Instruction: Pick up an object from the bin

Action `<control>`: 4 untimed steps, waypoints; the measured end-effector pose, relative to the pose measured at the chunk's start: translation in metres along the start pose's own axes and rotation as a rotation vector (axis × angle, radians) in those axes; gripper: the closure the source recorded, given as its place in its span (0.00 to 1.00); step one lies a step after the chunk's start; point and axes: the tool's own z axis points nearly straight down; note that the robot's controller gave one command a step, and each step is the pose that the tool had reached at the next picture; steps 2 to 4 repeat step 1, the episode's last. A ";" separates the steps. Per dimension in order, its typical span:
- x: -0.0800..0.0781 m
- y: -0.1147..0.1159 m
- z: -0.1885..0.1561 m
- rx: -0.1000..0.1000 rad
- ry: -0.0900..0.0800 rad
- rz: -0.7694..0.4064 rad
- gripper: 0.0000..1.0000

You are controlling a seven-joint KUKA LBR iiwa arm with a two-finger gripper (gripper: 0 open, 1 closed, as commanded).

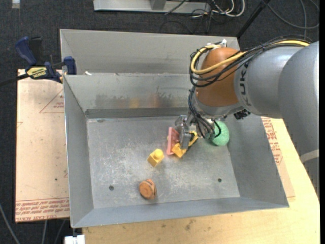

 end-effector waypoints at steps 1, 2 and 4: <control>0.000 0.000 0.000 0.000 0.000 0.000 1.00; 0.000 0.000 0.000 0.000 0.000 0.000 1.00; 0.000 0.000 0.000 0.000 0.000 0.000 1.00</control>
Offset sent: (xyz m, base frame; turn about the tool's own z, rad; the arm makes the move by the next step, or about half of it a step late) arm 0.0000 0.0000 0.0000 0.0000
